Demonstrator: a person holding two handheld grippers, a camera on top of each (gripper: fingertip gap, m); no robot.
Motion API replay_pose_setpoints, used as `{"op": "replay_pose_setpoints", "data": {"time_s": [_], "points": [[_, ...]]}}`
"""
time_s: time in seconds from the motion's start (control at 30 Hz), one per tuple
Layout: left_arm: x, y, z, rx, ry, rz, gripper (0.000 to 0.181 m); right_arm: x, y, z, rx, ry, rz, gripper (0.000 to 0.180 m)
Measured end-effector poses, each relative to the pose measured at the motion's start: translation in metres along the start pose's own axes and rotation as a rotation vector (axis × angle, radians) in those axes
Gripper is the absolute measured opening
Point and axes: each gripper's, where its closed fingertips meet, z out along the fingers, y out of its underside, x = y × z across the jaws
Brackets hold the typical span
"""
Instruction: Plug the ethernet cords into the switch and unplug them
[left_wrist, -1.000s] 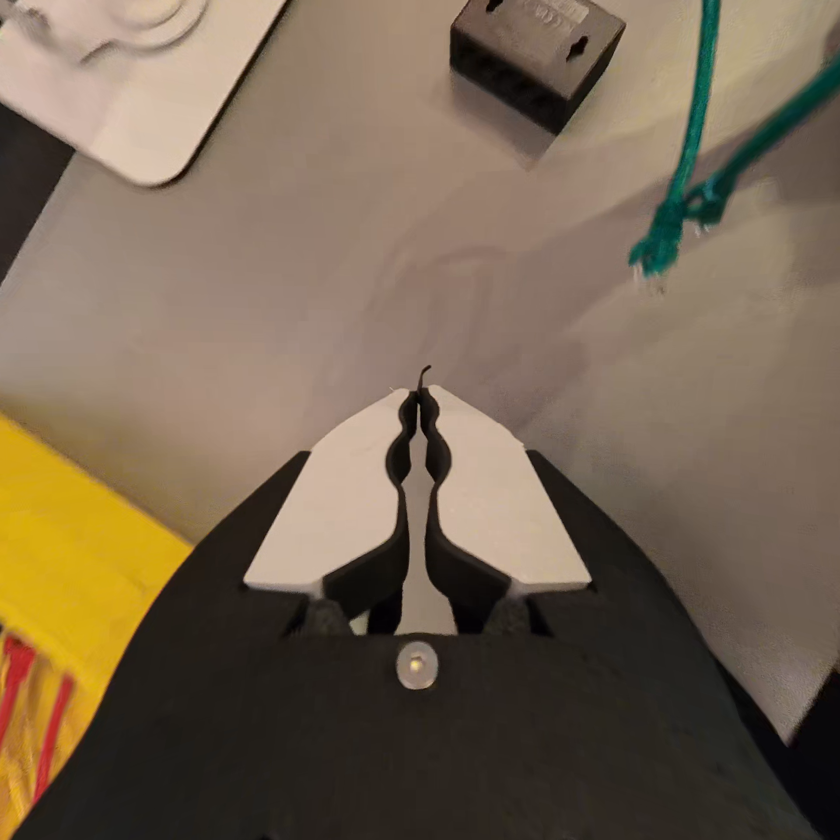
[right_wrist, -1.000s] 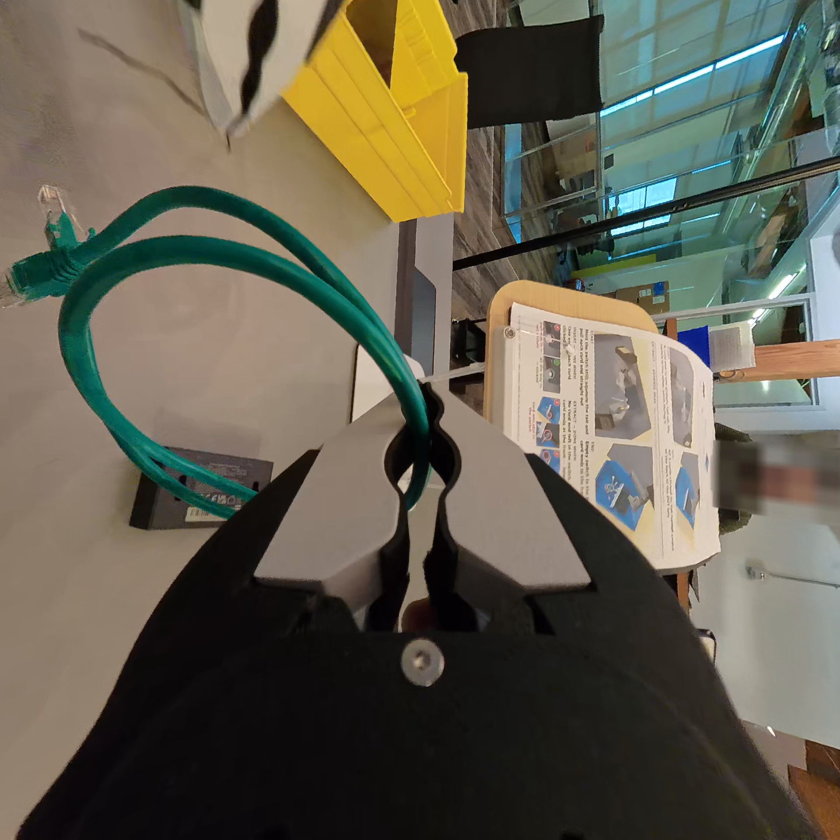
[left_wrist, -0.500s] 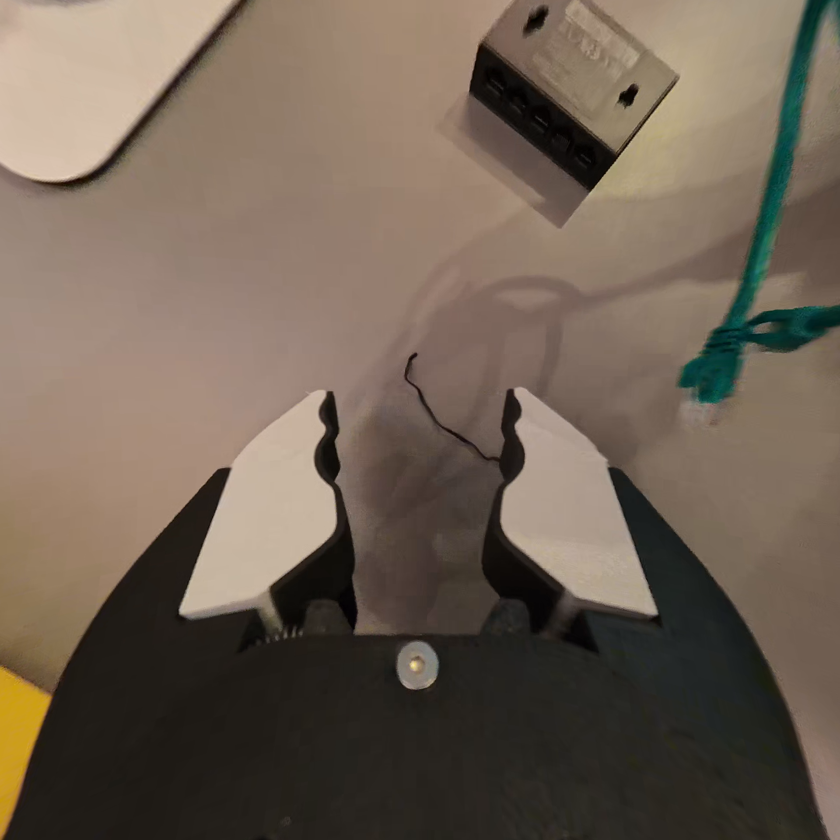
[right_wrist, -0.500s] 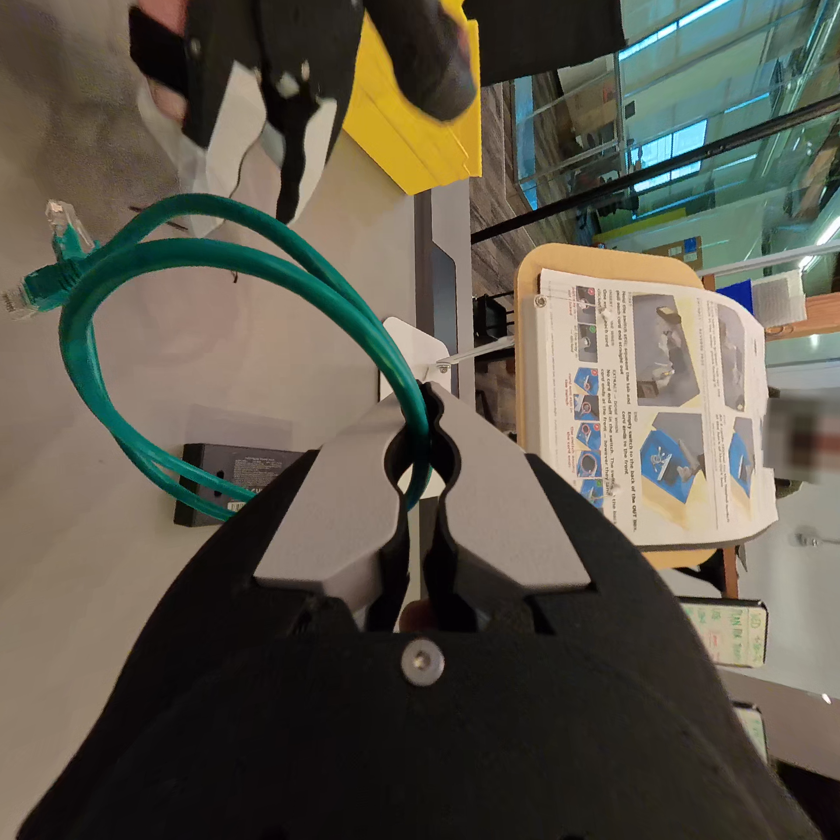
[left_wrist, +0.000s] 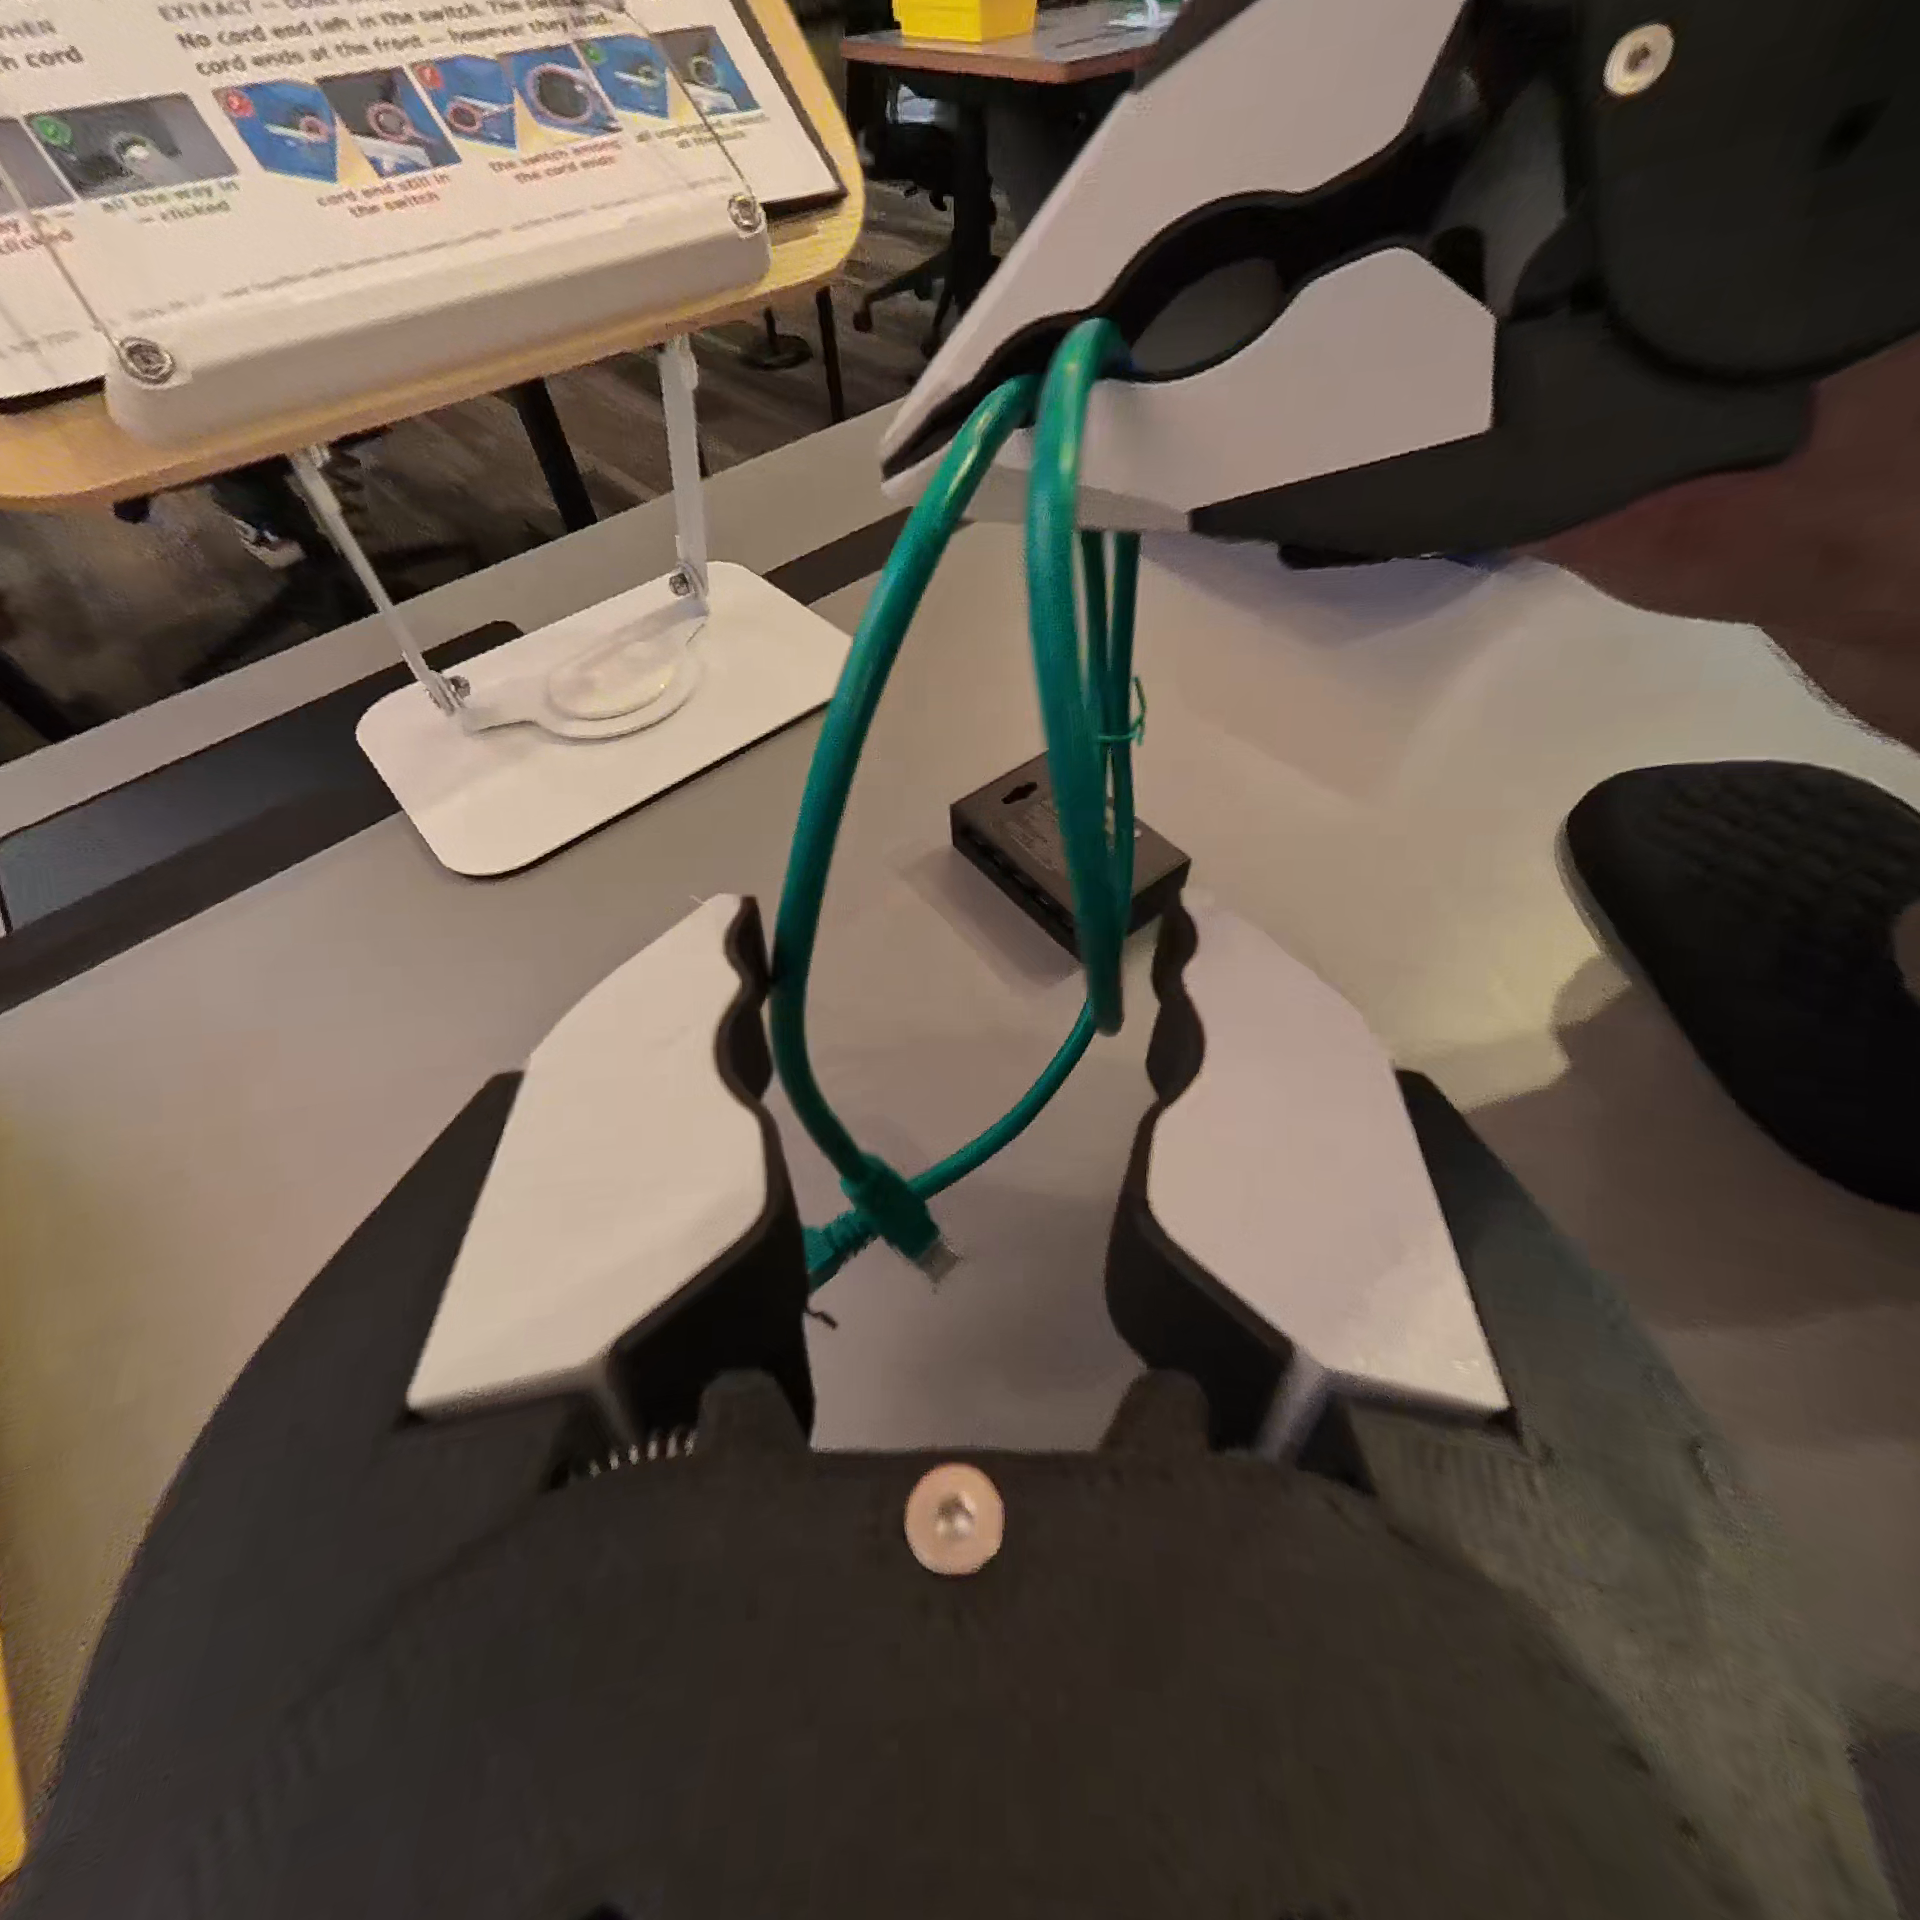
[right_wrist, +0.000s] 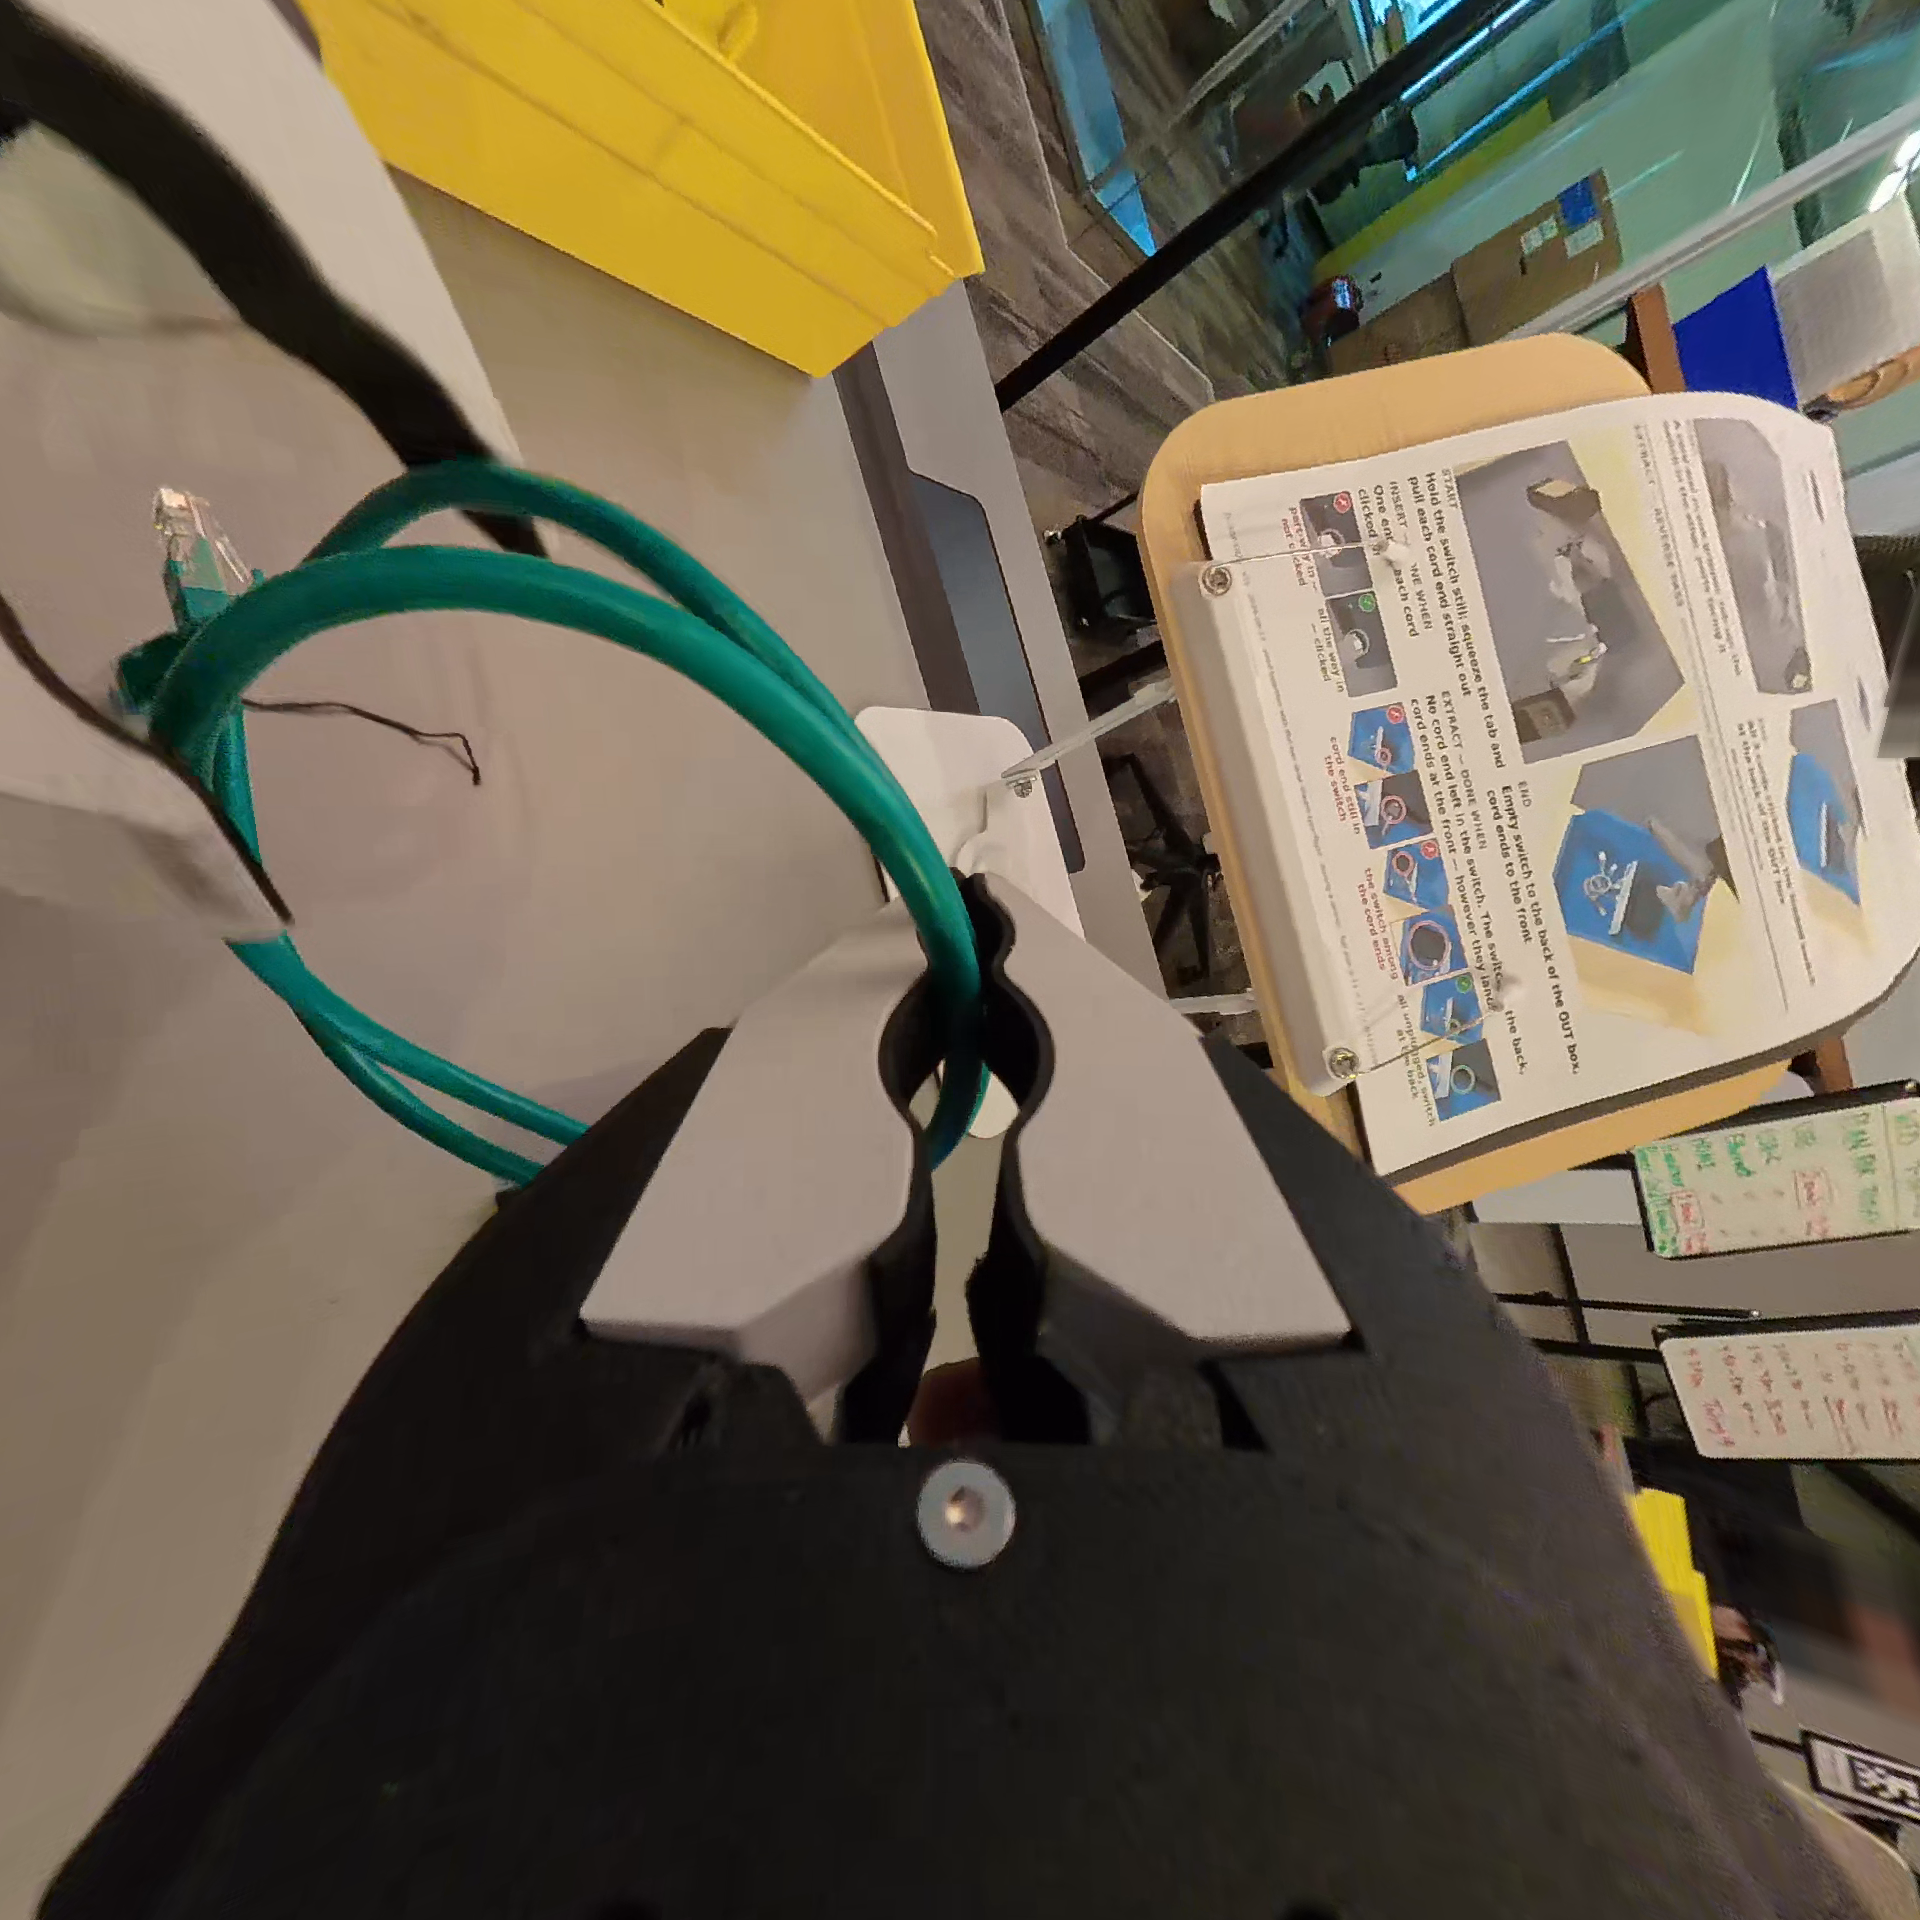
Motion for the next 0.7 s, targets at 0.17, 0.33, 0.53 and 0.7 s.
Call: {"op": "replay_pose_setpoints", "data": {"time_s": [0.17,0.33,0.53,0.7], "points": [[-0.006,-0.005,-0.005,0.036,-0.076,0.036,0.009,-0.013,-0.010,-0.003,0.017,-0.025,0.047,0.000],[-0.014,-0.006,-0.017,0.019,-0.096,0.091,0.005,-0.023,-0.022,-0.011,0.080,-0.090,0.083,0.000],[-0.031,-0.013,-0.048,-0.047,-0.045,0.124,0.005,-0.031,-0.053,-0.035,0.240,-0.291,0.155,0.029],[-0.049,-0.006,-0.085,-0.229,0.049,0.143,0.005,-0.030,-0.065,-0.060,0.376,-0.464,0.141,0.042]]}}
